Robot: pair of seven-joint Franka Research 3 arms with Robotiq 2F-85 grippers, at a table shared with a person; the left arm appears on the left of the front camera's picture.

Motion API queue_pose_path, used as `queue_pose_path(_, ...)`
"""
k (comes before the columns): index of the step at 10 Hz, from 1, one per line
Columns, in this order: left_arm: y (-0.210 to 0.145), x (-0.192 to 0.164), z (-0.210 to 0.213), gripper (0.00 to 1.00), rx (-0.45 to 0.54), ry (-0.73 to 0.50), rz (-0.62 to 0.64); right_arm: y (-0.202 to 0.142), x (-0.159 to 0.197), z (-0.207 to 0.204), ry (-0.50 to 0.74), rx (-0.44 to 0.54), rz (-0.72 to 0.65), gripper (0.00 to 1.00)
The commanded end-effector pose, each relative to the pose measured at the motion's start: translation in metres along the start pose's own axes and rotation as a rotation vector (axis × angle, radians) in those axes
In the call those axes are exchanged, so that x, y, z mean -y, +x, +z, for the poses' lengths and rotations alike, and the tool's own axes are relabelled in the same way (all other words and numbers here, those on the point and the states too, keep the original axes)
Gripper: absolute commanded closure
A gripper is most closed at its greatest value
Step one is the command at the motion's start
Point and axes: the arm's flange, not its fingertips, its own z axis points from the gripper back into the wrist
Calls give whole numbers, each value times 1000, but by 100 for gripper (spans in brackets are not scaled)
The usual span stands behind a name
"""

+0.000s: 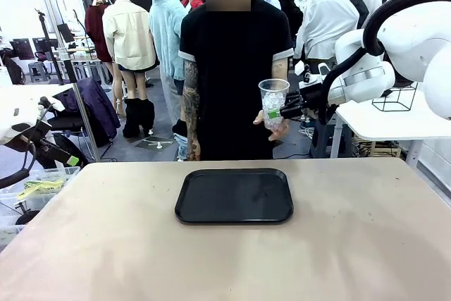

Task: Pour the drink into the iced cup.
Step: Open the gripper to release the iced cup you were holding.

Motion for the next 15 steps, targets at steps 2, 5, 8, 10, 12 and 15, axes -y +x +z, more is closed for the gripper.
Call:
queue_pose_path(2, 0, -1, 2, 0, 0, 3, -2, 3, -4, 2, -1, 3, -3, 34)
queue_pose_path(5, 0, -1, 2, 0, 0, 3, -2, 3, -4, 2, -1, 3, -3, 34)
queue_pose_path(8, 0, 0, 0, 0, 0, 0, 0, 3, -4, 2, -1, 3, -3, 34)
queue_pose_path(10, 0, 0, 0, 0, 0, 0, 0, 3, -1, 0, 2, 3, 3, 18)
queue_pose_path(12, 0, 0, 0, 0, 0, 0, 0, 1, -5, 12, -11, 6, 2, 0)
queue_pose_path(15, 0, 0, 0, 0, 0, 0, 0, -13, -18, 34, -19, -12, -33, 0)
